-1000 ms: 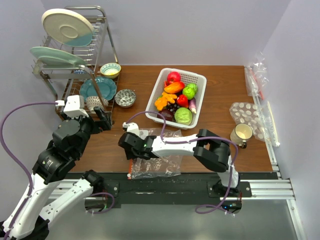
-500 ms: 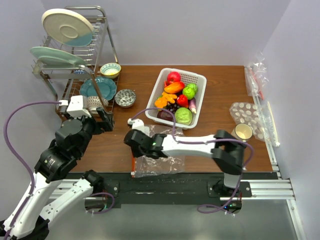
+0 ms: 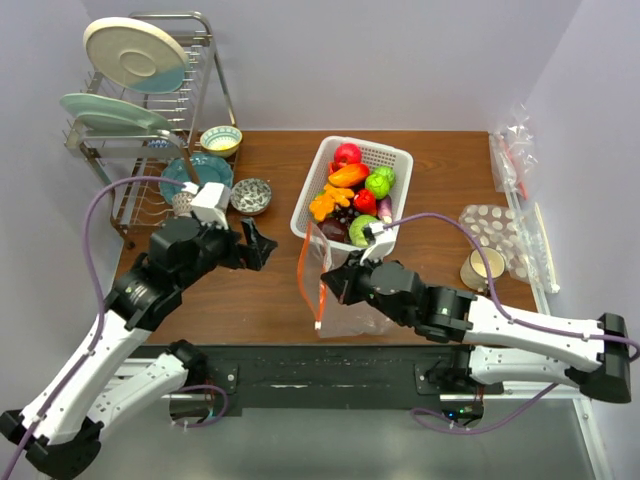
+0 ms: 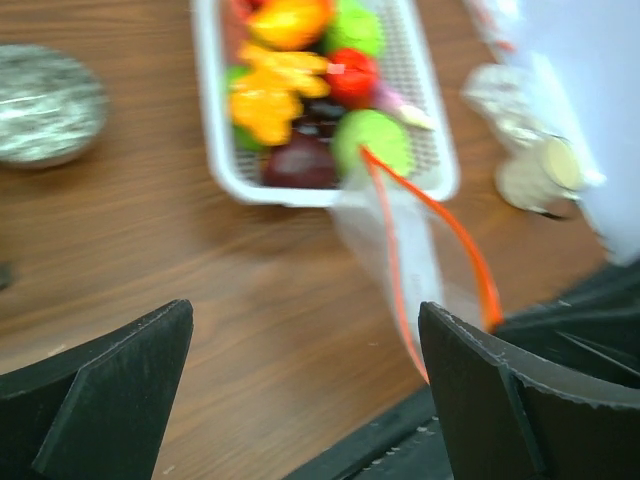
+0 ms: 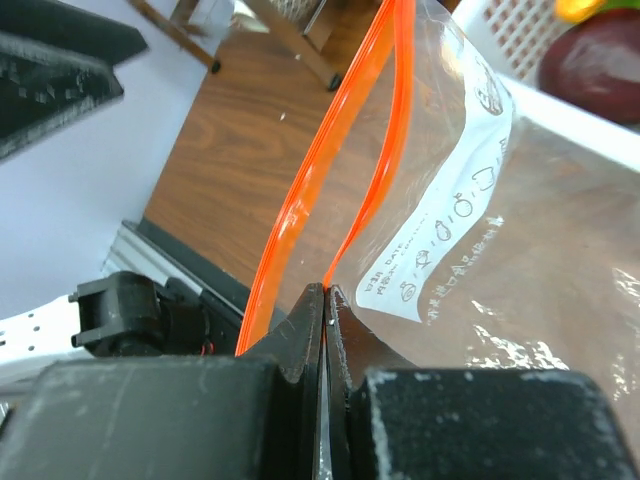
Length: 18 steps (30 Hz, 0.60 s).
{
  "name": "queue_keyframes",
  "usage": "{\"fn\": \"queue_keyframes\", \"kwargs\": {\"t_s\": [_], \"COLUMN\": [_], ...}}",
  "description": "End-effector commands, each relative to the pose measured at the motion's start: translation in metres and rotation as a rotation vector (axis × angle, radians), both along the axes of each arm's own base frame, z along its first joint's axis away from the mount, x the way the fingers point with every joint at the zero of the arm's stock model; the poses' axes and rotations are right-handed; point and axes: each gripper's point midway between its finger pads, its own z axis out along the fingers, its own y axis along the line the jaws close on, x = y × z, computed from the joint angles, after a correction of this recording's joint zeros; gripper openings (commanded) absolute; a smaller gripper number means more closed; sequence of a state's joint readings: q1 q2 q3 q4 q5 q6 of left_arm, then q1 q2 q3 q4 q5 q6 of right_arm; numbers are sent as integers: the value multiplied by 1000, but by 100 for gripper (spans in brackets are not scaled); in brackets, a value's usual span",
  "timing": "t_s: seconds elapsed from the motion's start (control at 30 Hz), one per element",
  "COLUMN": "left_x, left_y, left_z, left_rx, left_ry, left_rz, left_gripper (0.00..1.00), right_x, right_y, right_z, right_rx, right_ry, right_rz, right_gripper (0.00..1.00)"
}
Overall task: Place the food in the zip-top bag and seal the zipper
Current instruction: Pick up the zipper food storage bag at the center of the board, then open the zipper of the food storage bag.
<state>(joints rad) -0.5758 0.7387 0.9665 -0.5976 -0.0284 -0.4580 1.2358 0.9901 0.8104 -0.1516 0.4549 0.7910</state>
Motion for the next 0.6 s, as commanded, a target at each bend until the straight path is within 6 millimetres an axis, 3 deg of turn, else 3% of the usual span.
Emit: {"fn": "queue_keyframes", "kwargs": {"t_s": [0.0, 0.13, 0.37, 0.57], "left_x": [-17, -20, -25, -27], "left_y": [-56, -76, -95, -106], "left_z": [12, 5, -40, -42], "left_rx": [-171, -258, -361, -392], "left_ry": [-6, 34, 202, 203], "left_rz": [-298, -369, -400, -414], "left_gripper": [100, 100, 95, 95], "right_x": [8, 7, 8, 8], "right_y": [-17, -28, -37, -37], "right_z": [9, 12, 10, -1], "right_rx": [24, 29, 2, -31], "right_ry": [-42, -50, -57, -44], "right_rz": [-68, -86, -100, -98], "right_gripper": [0, 0, 0, 0]}}
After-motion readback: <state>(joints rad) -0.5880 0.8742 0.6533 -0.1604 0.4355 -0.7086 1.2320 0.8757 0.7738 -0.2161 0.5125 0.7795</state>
